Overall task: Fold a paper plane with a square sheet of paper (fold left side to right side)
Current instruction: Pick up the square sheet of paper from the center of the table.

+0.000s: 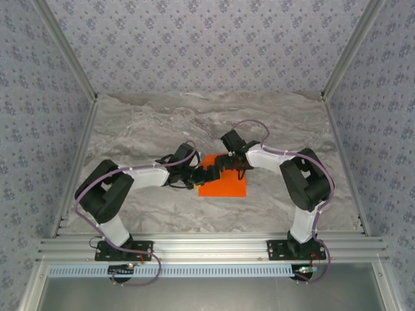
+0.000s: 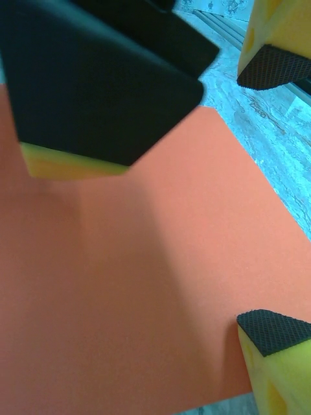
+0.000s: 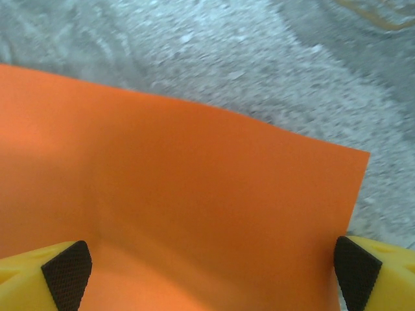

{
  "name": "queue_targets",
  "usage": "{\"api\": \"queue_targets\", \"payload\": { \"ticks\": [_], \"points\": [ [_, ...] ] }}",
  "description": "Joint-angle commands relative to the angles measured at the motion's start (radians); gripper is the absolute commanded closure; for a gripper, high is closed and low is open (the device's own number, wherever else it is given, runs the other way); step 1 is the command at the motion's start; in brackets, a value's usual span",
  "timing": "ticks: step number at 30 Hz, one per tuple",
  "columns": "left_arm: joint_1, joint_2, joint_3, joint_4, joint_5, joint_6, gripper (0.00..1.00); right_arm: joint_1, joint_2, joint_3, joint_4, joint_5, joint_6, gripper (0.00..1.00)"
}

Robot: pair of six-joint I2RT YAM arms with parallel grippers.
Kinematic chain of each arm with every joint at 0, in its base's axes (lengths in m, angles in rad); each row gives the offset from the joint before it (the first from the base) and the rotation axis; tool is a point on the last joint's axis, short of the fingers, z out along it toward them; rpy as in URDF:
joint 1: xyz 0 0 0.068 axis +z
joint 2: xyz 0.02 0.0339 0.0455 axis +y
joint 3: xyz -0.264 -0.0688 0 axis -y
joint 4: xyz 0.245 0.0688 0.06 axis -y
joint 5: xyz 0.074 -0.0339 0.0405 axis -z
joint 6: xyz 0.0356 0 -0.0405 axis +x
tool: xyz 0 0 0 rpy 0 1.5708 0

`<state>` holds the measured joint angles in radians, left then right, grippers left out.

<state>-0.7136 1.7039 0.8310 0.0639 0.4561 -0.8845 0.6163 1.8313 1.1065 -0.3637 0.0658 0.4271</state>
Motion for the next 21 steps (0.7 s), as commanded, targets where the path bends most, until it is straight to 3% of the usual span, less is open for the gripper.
{"api": "queue_targets", "payload": {
  "ticks": [1, 9, 21],
  "points": [
    [-0.005, 0.049, -0.021, 0.026, -0.016, -0.004, 0.09, 0.041, -0.018, -0.02, -0.05, -0.132, 0.053, 0.0],
    [-0.005, 0.026, -0.027, 0.05, -0.027, -0.006, 0.09, 0.04, -0.032, -0.02, -0.067, -0.146, 0.025, 0.1],
    [0.022, -0.043, -0.005, 0.055, -0.009, 0.015, 0.08, 0.022, -0.036, -0.05, -0.013, -0.257, 0.01, 0.42]
  ]
}}
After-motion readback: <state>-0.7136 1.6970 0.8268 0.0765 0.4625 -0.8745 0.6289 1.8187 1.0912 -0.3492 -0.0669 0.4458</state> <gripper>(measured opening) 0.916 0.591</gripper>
